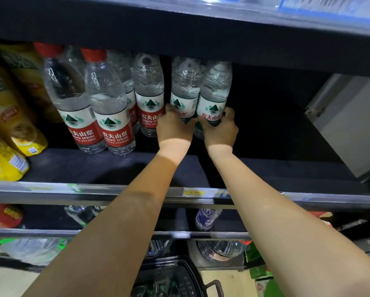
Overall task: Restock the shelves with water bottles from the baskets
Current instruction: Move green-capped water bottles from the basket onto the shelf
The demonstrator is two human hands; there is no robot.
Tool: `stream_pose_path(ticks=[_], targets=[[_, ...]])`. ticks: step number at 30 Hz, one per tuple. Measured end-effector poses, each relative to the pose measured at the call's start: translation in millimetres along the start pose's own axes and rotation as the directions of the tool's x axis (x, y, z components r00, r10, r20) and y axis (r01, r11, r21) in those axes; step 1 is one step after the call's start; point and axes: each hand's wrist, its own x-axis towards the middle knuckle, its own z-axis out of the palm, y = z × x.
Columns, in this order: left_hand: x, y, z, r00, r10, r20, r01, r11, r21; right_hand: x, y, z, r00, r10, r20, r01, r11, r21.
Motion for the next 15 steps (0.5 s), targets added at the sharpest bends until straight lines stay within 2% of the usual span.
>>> stream_pose_path(ticks=[5,7,10,13,15], targets=[[-23,-1,-22,0.992,0.011,0.125,-0.01,1.0,-0.009,-10,-18,-26,0.969,0.105,0.222,-0.09,0.993,-0.075],[-45,-4,-43,0.99,0.022,0.14,-0.023,1.0,0.011,-30,-25,-48,0.97,0.113,0.215,-0.096,0.991,-0.088],[-93,-13,-79,0.976,0.008,0.217,-0.05,0.98,0.191,-80,-31,-86,0.985,0.074,0.153,-0.055,0.99,-0.127],[-151,-39,-109,0.966,0.085,0.244,-0.152,0.951,0.271,-145,-20,-121,0.984,0.025,0.179,0.01,0.982,-0.19],[-192,-66,-124,0.962,0.176,0.209,-0.242,0.905,0.349,-189,-1,-137,0.978,-0.012,0.206,0.058,0.974,-0.218]])
